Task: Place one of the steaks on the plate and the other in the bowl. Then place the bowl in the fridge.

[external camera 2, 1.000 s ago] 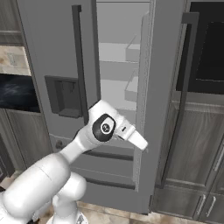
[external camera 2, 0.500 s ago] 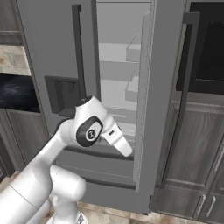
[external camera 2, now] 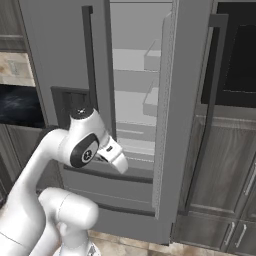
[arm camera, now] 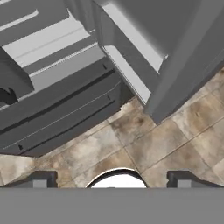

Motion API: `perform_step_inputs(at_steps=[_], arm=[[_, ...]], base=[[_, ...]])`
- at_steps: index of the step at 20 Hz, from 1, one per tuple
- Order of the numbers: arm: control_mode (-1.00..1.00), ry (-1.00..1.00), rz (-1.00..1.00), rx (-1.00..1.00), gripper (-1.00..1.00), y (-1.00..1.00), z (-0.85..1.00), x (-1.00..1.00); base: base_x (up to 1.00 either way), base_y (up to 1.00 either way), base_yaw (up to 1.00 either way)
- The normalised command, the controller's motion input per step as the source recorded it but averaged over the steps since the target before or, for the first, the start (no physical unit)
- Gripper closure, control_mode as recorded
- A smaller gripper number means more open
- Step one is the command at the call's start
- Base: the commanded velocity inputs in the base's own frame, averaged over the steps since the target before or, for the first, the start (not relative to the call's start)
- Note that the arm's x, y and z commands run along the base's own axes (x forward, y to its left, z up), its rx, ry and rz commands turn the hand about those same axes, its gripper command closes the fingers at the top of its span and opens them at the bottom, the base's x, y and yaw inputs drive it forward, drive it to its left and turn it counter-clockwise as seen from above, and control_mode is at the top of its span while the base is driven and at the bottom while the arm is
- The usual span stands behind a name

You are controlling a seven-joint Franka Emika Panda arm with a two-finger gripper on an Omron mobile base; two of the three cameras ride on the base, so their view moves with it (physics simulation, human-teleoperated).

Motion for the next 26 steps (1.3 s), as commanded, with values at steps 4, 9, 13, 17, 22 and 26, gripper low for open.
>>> perform_step_inputs(at_steps=[4,9,13,17,22,26], arm=[[-1.00,-0.02,0.67,-0.02,-1.00,0.94,0.28,0.12],[-1.00,-0.22,0.37,-0.07,-1.00,0.64,0.06,0.70],[-1.00,-0.23,0.00,-0.11,-1.00,0.63,0.46,0.82],[-1.00,-0.01,0.00,-0.07,-1.00,0.31,0.79,0.49],[-1.00,-0.03,0.03,0.01,-1.00,0.20,0.71,0.31],[-1.00,-0.18,0.01,0.10,-1.00,0.06,0.44,0.10]], base=[[0.00,0.00,0.00],[0.00,0.00,0.00],[0.00,0.00,0.00],[0.00,0.00,0.00],[0.00,0.00,0.00],[0.00,0.00,0.00]])
